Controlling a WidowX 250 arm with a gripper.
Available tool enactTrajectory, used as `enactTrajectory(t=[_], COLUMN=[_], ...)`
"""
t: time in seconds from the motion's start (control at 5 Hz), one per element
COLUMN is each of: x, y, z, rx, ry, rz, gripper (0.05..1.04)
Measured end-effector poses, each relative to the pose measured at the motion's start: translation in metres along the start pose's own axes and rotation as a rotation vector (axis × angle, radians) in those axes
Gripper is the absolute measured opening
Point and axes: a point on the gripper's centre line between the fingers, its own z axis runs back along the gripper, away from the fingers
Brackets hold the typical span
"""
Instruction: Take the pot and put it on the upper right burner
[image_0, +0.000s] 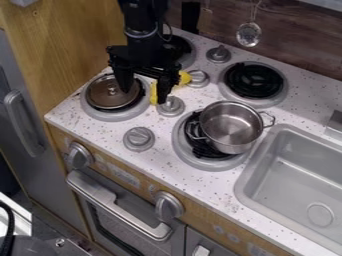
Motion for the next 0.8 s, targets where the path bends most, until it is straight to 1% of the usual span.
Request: enactTrajectory(t=[0.2, 0.4, 0.6, 0.8], x=[-0.007, -0.018, -0.024, -0.039], y=[-0.001, -0.027, -0.056, -0.092], z=[-0.009, -0.017, -0.017, -0.015], rx=[-0.005, -0.059, -0.069, -0.122], ry=[0.035, 0.045, 0.023, 0.022], rz=[0.002, -0.022, -0.11, -0.168], gripper=[0.998, 0.998, 0.998, 0.998])
